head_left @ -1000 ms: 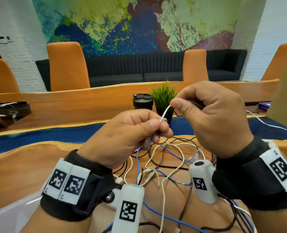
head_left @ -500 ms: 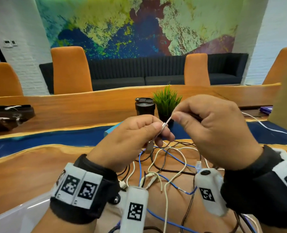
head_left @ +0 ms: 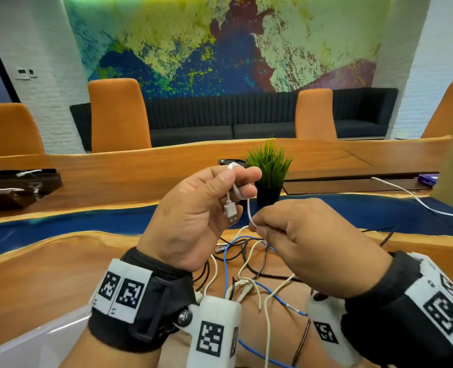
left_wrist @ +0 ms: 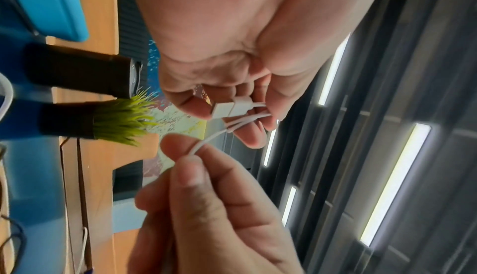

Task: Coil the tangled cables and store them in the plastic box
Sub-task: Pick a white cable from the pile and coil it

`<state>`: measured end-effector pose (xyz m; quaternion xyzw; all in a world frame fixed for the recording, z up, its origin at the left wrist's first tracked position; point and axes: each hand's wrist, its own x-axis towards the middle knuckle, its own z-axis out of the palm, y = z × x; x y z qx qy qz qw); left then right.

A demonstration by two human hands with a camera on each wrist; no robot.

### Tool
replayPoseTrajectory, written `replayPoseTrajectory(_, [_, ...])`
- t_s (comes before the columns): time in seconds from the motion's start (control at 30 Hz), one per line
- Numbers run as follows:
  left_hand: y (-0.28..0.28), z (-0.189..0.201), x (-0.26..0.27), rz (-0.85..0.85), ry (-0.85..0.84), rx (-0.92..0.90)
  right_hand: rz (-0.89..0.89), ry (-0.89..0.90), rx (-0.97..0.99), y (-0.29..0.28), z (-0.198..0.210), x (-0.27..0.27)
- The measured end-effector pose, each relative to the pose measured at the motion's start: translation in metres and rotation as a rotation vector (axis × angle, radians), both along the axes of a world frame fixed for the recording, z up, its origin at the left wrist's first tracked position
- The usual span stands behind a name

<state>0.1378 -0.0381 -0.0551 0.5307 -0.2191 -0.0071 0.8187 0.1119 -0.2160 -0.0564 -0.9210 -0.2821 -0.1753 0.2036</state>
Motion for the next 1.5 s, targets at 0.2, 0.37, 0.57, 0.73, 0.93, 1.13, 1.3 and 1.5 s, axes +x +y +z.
replayPoseTrajectory(0.2, [0.002,-0.004,-0.001,0.168,-0.267,0.397,0.108,-0.05,0.009,0.0,0.014,-0.016])
replayPoseTrajectory(0.37, [-0.003,-0.003,-0.005,0.166,-0.4,0.53,-0.021,-0.215,0.279,-0.003,0.014,-0.013])
replayPoseTrajectory(0.57, [0.0,-0.003,-0.003,0.056,-0.183,0.347,0.057,-0.204,0.29,-0.003,0.009,-0.008])
replayPoseTrajectory(0.73, [0.002,0.0,-0.003,-0.057,-0.017,0.174,0.13,-0.173,0.292,-0.005,0.009,-0.005])
replayPoseTrajectory(0.93, [-0.003,-0.005,-0.003,-0.014,-0.035,0.21,-0.034,-0.205,0.361,-0.006,0.003,0.003])
replayPoseTrajectory(1.13, [-0.001,-0.003,-0.004,0.114,-0.136,0.338,-0.076,-0.022,0.543,-0.004,-0.002,0.008])
replayPoseTrajectory(1.3, [0.001,-0.004,-0.002,0.042,-0.061,0.298,-0.019,-0.002,0.596,-0.001,-0.001,0.006])
replayPoseTrajectory(1.5, [0.006,-0.005,0.003,-0.062,0.053,0.135,-0.02,-0.1,0.643,-0.004,-0.001,0.008])
